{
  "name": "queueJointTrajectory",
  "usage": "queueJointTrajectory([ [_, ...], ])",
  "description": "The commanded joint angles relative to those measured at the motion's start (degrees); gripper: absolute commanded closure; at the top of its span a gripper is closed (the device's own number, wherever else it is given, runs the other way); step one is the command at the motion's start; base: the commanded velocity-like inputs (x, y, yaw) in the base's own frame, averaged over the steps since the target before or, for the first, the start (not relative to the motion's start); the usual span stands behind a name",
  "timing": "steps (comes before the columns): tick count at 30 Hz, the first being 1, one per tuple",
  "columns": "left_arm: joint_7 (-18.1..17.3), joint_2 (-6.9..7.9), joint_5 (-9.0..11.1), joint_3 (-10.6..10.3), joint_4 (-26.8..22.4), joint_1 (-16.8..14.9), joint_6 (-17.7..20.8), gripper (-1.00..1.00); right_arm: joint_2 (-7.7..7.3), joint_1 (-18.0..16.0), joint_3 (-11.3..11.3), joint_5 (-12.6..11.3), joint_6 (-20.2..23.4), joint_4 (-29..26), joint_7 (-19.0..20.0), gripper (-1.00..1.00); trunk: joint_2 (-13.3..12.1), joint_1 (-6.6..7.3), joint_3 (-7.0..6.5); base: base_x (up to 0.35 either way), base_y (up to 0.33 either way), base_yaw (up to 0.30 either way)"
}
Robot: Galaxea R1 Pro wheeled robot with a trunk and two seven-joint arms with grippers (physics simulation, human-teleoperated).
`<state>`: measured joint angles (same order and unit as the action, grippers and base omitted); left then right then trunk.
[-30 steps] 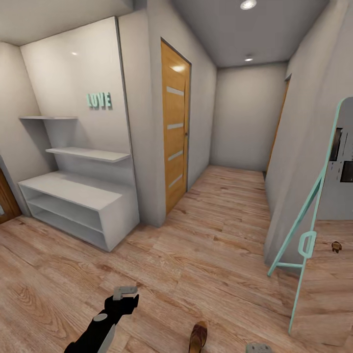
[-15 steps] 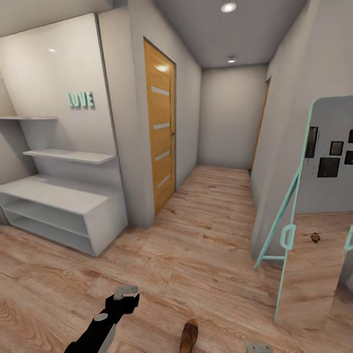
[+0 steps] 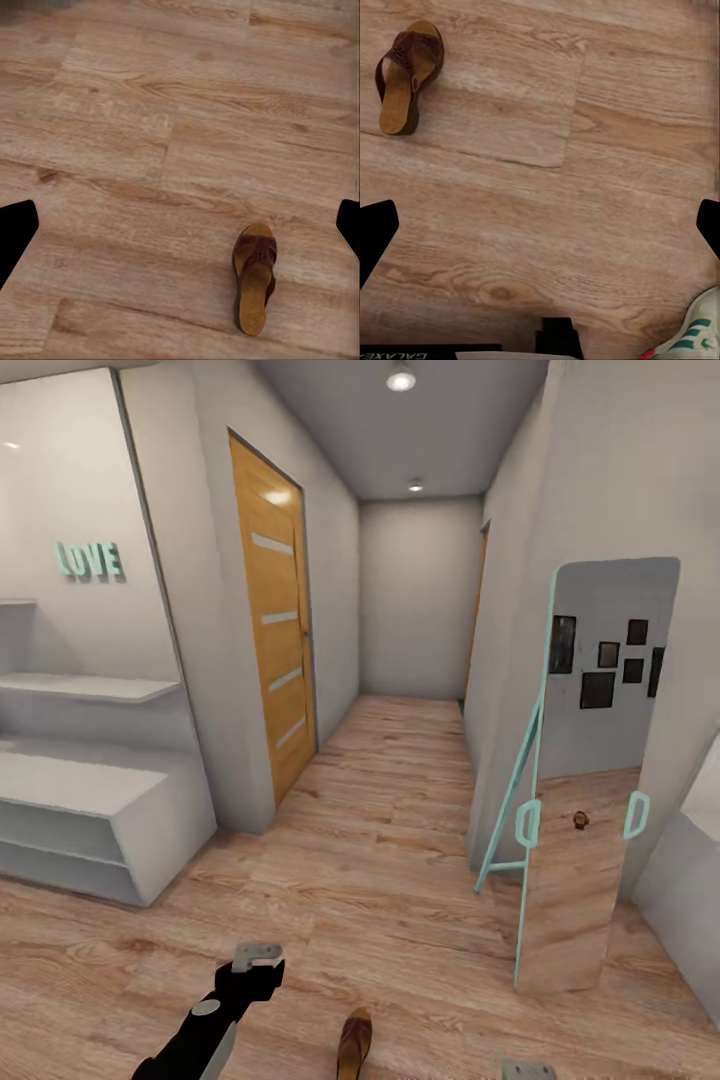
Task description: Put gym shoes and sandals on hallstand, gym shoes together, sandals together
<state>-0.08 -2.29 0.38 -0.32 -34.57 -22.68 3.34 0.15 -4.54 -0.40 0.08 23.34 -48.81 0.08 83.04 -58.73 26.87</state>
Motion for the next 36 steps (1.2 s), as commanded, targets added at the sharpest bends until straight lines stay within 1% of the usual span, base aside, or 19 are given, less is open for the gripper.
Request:
queueJointTrajectory([
  [1, 0.0, 0.01, 0.0, 0.0, -0.1, 0.0, 0.3, -1.00, 0.02, 0.0, 0.0, 0.0, 0.3, -0.1, 0.0, -1.00, 0.0, 0.00, 0.06, 0.000, 0.000, -0.300],
  [19, 0.0, 0.01, 0.1, 0.0, -0.1, 0.1, 0.3, -1.00, -0.05, 0.0, 0.0, 0.0, 0.3, -0.2, 0.0, -1.00, 0.0, 0.00, 0.06, 0.000, 0.000, -0.293],
  [22, 0.0, 0.01, 0.1, 0.0, 0.0, 0.1, 0.3, -1.00, -0.01, 0.0, -0.1, 0.0, 0.3, -0.2, 0.0, -1.00, 0.0, 0.00, 0.06, 0.000, 0.000, -0.120],
  [30, 0.0, 0.01, 0.1, 0.0, 0.1, 0.1, 0.3, -1.00, 0.02, 0.0, 0.0, 0.2, 0.3, -0.2, 0.0, -1.00, 0.0, 0.00, 0.06, 0.000, 0.000, -0.017],
  [36, 0.0, 0.01, -0.1, 0.0, 2.0, 0.1, -0.1, -1.00, 0.02, 0.0, 0.0, 0.4, 0.3, -0.4, -0.1, -1.00, 0.0, 0.00, 0.06, 0.000, 0.000, -0.001],
])
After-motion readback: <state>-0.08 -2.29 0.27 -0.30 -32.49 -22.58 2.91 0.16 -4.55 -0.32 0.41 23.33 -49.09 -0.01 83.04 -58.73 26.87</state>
